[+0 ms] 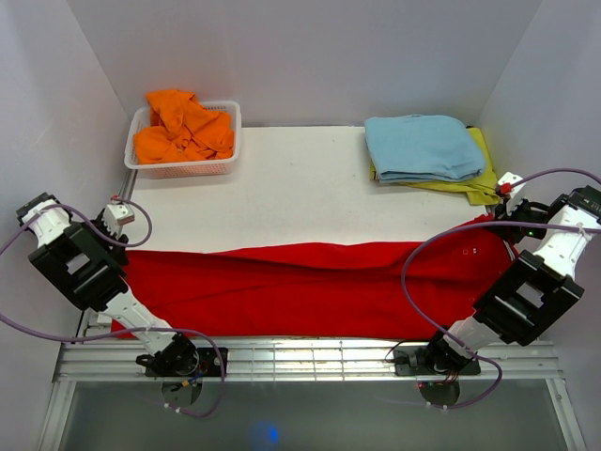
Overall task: Fold and stack the trousers
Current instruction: Fold the trousers
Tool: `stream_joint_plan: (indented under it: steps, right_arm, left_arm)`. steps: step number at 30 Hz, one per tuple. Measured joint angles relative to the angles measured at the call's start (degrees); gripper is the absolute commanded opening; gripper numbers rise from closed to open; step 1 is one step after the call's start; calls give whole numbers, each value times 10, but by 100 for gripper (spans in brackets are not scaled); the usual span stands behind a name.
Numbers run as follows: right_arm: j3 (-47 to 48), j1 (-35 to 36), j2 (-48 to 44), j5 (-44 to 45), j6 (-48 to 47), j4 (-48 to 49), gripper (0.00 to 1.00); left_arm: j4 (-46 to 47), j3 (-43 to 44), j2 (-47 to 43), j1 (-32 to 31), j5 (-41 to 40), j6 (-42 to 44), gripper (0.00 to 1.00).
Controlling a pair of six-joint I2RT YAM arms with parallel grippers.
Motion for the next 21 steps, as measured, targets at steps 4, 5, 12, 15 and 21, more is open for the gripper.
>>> stream_joint_plan:
  steps: [4, 5, 12, 15, 21]
  right_arm:
    - [0, 0, 3, 3, 0, 0, 8]
    - [0, 0, 4, 3, 0, 0, 8]
    - [4, 0, 17, 6, 16, 2, 8]
    - [22, 0, 34, 3, 47, 3, 8]
    - [136, 7, 90, -35, 146, 4, 8]
  left_arm:
    - [0, 0, 20, -2, -9, 2, 69]
    - [0, 0, 27, -3, -13, 2, 66]
    - [1, 3, 69, -9, -27, -4, 8]
    - [-12, 30, 70, -14, -17, -13, 0]
    - [-35, 211, 99, -35, 65, -110, 0]
